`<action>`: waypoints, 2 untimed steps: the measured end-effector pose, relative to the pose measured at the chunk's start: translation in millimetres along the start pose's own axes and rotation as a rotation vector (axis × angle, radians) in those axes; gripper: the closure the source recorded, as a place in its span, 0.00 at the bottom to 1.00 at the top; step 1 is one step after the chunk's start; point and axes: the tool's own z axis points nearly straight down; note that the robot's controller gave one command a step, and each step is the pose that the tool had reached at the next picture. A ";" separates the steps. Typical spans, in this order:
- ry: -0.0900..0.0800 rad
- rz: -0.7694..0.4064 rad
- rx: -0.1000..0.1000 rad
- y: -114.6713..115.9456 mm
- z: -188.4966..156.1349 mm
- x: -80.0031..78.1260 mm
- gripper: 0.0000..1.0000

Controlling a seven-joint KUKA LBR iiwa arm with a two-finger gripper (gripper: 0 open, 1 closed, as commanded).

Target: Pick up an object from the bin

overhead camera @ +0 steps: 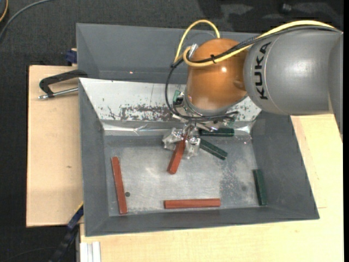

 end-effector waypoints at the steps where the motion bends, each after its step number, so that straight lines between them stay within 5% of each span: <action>1: 0.000 0.003 -0.001 -1.2 -16.4 -1.9 1.00; 2: -0.003 0.006 0.005 -3.7 -94.7 -5.1 1.00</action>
Offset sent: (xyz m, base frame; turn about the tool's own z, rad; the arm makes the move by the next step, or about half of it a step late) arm 0.0000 0.0001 0.0140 0.0000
